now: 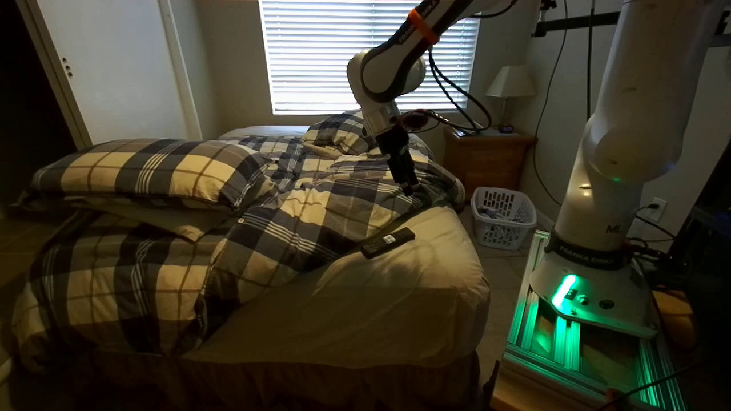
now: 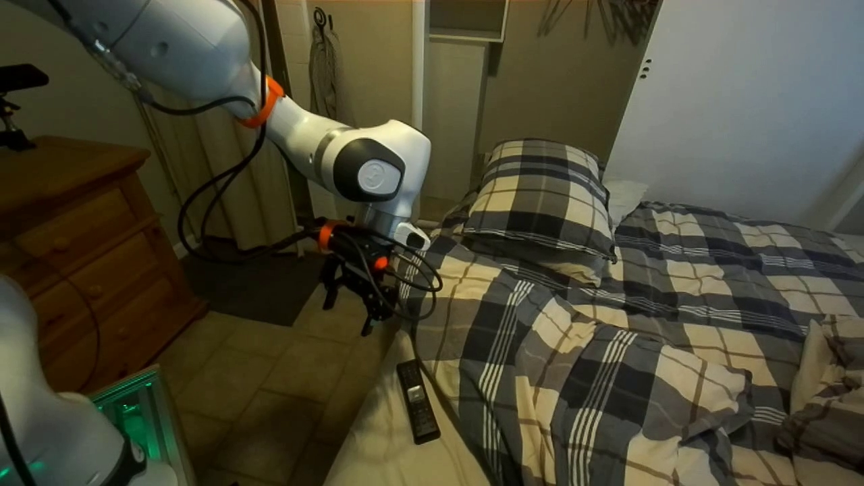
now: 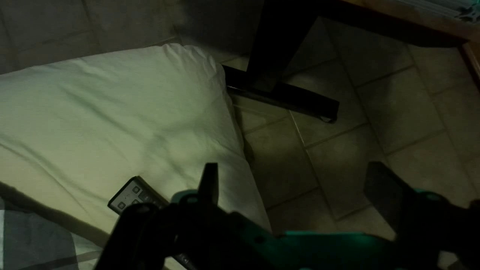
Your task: Clover the corner of the bed with the blanket and move the remote controller out of the water
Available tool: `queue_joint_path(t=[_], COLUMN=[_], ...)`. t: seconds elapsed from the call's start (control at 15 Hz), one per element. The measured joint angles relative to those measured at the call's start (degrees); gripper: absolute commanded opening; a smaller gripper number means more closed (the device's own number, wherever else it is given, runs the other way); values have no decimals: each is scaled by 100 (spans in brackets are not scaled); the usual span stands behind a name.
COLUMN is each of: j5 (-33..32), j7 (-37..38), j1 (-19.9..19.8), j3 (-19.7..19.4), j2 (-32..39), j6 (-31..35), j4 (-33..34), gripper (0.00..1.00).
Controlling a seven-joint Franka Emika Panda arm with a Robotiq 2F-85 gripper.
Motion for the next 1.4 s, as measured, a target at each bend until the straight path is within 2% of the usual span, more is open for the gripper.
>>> queue_joint_path(t=[0.27, 0.53, 0.87, 1.13, 1.4], j5=[-78, -864, -1572, -1845, -1844], j7=[39, 407, 613, 674, 657], j1=[1, 51, 31, -139, -163], j3=[12, 94, 110, -87, -88], j2=[0, -17, -49, -27, -2], j6=[174, 990, 2544, 3941, 3994], j4=[-65, -493, -1144, -1528, -1541], gripper=[100, 100, 100, 100, 100])
